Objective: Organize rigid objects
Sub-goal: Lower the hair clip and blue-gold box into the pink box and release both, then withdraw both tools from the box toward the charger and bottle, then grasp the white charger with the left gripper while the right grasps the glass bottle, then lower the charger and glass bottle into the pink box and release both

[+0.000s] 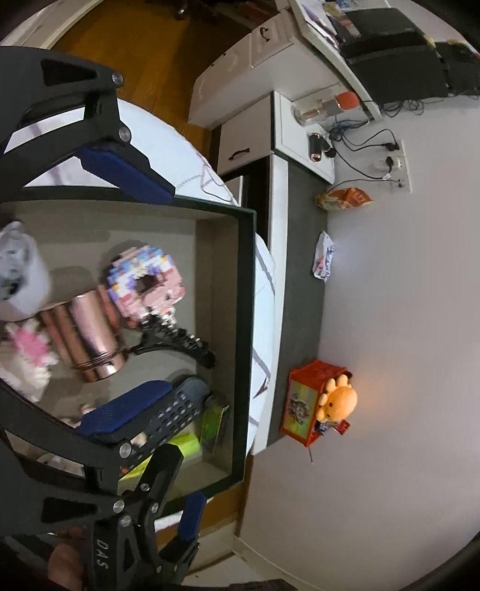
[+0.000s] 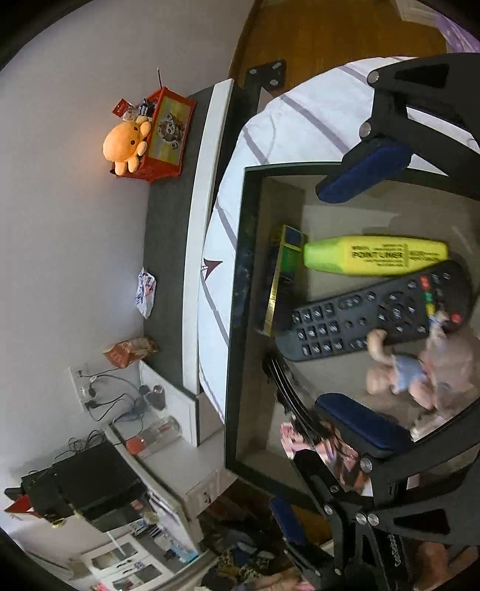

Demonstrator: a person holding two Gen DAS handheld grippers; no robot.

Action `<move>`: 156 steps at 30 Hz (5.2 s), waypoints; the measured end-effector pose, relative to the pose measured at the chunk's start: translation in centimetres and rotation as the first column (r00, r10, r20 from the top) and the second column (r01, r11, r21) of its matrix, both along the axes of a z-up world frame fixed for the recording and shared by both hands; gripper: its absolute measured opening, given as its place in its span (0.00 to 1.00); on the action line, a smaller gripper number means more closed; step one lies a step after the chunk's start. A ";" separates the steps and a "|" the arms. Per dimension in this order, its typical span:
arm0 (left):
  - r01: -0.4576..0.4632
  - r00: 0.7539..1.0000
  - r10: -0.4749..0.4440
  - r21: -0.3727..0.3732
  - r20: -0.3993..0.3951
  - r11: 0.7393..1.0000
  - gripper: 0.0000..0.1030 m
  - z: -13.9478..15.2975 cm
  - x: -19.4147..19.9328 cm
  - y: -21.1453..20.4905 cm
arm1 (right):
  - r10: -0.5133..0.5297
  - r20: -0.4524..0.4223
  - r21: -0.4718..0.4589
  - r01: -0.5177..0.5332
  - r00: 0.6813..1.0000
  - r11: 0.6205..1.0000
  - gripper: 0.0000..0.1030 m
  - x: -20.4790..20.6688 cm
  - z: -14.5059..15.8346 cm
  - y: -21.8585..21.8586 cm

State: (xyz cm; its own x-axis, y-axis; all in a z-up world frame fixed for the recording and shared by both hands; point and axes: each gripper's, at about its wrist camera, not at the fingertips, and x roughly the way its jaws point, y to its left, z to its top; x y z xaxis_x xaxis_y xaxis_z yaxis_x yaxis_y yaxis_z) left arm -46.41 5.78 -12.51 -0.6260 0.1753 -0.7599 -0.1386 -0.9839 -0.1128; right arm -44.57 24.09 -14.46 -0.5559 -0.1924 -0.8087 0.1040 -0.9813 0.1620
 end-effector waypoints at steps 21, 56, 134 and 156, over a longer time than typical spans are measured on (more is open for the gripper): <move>0.017 0.974 -0.004 0.058 -0.225 0.998 0.99 6.6 20.5 -3.0 | -0.073 -0.226 -0.072 0.058 0.971 0.996 1.00 19.1 7.9 -1.5; 0.096 0.982 -0.087 0.047 -0.166 0.994 0.99 1.7 28.7 0.4 | -0.200 -0.171 -0.069 0.191 0.965 0.979 1.00 30.8 3.8 2.1; 0.074 0.997 -0.074 0.033 -0.014 0.997 0.65 -6.4 19.6 -1.9 | -0.195 -0.043 0.143 0.199 0.980 0.970 0.74 18.3 -5.6 -0.1; 0.085 0.984 -0.077 0.044 -0.157 0.995 0.65 1.2 19.5 -3.8 | -0.108 -0.168 0.010 0.111 0.980 0.994 0.75 21.2 2.8 -0.8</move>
